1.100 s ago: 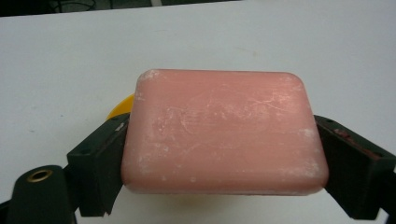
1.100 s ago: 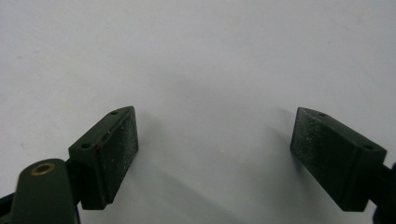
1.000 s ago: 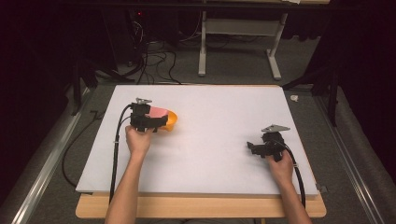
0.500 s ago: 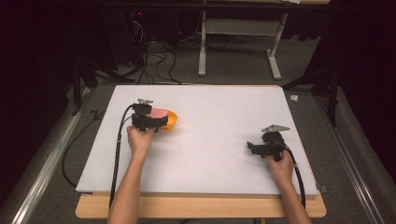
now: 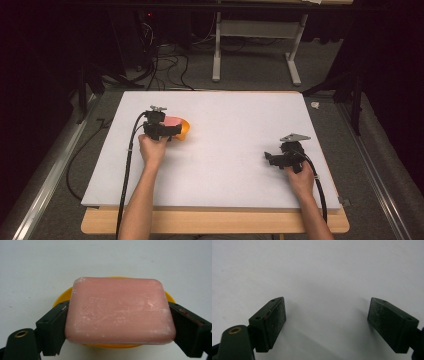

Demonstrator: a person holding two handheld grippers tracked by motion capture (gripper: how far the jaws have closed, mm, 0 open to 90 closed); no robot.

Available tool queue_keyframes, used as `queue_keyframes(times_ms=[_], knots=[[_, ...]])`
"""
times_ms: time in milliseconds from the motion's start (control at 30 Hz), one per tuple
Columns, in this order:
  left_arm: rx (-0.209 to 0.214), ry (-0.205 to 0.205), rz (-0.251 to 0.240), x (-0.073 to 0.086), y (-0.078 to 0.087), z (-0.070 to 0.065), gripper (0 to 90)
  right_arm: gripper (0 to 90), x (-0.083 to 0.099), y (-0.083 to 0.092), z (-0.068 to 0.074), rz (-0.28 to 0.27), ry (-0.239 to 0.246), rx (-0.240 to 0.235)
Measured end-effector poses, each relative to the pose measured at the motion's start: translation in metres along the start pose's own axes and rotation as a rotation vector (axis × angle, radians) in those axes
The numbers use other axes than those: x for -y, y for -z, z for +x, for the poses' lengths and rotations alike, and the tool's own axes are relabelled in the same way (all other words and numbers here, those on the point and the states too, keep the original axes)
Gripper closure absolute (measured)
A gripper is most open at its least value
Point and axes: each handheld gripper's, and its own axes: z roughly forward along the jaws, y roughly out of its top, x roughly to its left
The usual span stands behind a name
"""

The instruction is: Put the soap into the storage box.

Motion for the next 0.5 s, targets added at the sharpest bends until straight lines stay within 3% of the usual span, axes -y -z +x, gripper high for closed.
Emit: queue_keyframes(times_ms=[233, 500], knots=[[-0.003, -0.023, 0.008, -0.0040, -0.0046, -0.0072, 13.8, 15.6, 0.0000, 0.0000, -0.0001, -0.001, 0.002, 0.000], [-0.013, -0.013, 0.029, -0.0028, -0.0102, -0.0056, 13.8, 15.6, 0.0000, 0.0000, 0.0000, -0.001, 0.002, -0.001]])
